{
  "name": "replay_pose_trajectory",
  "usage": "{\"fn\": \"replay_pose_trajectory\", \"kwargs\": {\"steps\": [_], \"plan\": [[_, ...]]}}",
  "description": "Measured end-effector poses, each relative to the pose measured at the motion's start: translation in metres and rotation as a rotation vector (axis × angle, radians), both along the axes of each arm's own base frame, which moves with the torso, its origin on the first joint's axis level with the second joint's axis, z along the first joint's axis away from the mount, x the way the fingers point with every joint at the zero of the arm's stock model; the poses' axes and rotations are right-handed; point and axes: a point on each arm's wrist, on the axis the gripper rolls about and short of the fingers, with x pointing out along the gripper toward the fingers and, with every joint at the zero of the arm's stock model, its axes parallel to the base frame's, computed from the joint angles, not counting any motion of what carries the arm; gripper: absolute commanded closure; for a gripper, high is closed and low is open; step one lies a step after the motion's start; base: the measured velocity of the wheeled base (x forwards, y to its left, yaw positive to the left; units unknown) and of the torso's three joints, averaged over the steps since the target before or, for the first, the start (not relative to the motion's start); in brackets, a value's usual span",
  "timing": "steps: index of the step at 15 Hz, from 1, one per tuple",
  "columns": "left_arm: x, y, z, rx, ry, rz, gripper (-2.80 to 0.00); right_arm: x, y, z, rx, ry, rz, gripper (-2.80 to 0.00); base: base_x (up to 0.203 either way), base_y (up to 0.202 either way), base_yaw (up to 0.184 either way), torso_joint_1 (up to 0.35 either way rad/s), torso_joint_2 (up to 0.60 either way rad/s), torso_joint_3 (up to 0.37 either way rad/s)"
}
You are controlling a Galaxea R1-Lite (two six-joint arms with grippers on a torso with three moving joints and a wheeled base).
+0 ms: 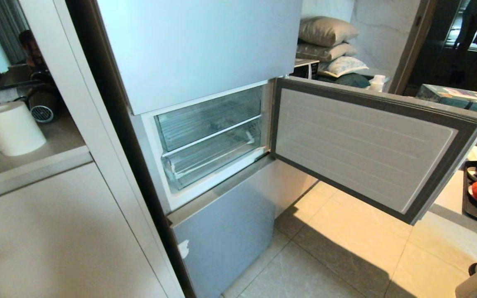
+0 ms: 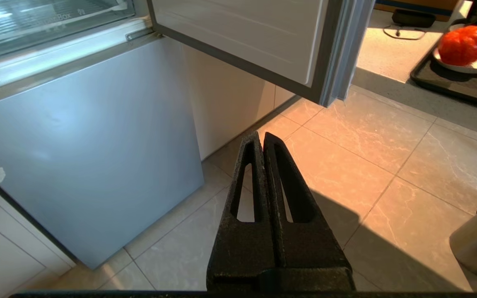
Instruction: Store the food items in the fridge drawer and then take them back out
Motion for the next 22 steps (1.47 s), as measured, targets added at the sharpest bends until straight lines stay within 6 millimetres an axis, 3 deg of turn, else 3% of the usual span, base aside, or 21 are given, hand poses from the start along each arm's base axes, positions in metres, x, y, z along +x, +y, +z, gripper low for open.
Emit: {"fn": "replay_pose_trajectory", "kwargs": {"steps": [22], "plan": [[0.0, 0.0, -0.0003, 0.0, 0.001, 0.0, 0.0, 0.0, 0.0, 0.0, 0.002, 0.0, 0.0, 0.0, 0.0, -0.008, 0.159, 0.002, 0.0, 0.003]]}}
